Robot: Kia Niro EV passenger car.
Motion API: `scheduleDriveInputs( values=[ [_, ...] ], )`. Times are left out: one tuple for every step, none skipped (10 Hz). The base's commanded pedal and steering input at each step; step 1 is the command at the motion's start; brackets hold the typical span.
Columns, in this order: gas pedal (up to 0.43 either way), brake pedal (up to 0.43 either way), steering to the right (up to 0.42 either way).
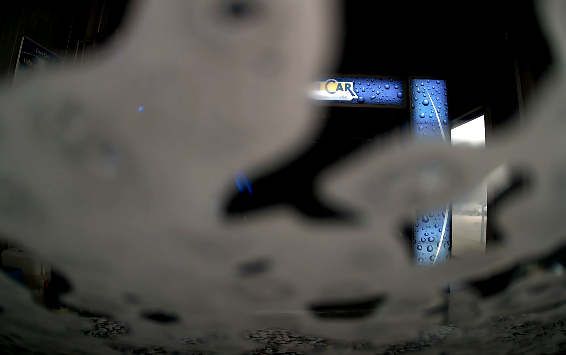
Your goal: Follow the waypoints while adhering to traffic rules and regulations
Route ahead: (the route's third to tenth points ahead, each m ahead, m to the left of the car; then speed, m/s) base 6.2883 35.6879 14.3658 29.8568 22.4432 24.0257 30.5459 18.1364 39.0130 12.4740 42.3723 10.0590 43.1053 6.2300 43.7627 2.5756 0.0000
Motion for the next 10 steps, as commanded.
scheduleDriveInputs(
  values=[
    [0.000,0.000,-0.015],
    [0.000,0.000,-0.014],
    [0.000,0.000,-0.015],
    [0.000,0.000,-0.014],
    [0.000,0.000,-0.014],
    [0.000,0.000,-0.014],
    [0.000,0.000,-0.014],
    [0.000,0.000,-0.015],
    [0.000,0.000,-0.014],
    [0.000,0.000,-0.014]
  ],
)
